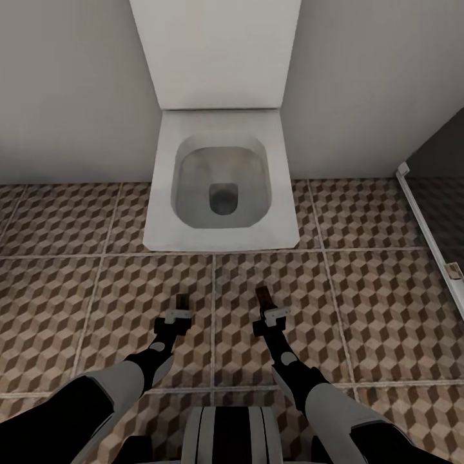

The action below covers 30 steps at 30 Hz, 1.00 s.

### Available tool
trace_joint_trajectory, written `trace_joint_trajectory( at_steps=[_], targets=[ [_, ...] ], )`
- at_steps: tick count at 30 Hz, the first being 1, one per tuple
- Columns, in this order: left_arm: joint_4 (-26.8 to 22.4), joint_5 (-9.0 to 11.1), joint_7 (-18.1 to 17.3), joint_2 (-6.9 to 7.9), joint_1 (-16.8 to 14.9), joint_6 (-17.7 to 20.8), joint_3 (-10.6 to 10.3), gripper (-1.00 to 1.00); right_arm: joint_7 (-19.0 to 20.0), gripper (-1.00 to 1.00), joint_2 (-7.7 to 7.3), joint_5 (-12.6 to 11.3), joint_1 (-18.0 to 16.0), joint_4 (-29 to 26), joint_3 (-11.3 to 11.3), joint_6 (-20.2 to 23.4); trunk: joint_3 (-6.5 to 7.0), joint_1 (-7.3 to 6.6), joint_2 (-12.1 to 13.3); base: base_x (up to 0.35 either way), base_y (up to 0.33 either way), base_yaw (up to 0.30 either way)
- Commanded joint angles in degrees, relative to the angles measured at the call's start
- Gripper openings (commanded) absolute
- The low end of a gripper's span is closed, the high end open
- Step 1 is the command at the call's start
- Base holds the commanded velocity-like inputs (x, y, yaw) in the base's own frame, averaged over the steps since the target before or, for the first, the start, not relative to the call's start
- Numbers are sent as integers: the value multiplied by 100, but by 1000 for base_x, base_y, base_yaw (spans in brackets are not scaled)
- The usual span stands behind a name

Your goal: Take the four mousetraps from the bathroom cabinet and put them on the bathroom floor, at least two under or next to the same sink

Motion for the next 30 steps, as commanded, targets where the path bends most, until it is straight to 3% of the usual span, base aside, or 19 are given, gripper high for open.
trace_joint_trajectory(
  at_steps=[1, 30],
  targets=[
    [18, 13, 34, -7, -3, -24, -48, -100, -58, -100, 0, 55, -3, 6, 20, -2, -3, -1, -1, 0, 0, 0],
    [18, 11, 29, -24, 31, -22, -48, -100, -61, -100, 0, 55, -3, 6, 19, 9, -3, -1, -1, 14, 1, 0]
  ],
)
